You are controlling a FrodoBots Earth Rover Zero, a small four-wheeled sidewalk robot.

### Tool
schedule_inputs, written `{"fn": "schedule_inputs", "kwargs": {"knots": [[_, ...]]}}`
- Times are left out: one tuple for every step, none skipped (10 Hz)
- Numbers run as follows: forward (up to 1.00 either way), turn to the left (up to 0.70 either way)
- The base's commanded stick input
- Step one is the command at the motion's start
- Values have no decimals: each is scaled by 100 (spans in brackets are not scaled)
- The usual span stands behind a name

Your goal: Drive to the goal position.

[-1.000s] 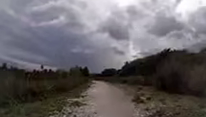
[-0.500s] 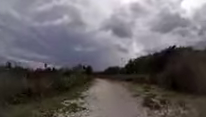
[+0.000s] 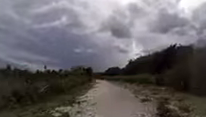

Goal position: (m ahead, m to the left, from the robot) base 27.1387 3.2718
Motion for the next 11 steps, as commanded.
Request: {"fn": "schedule_inputs", "kwargs": {"knots": [[85,0],[85,0],[85,0],[85,0],[85,0],[85,0],[85,0],[85,0],[85,0],[85,0],[85,0]]}}
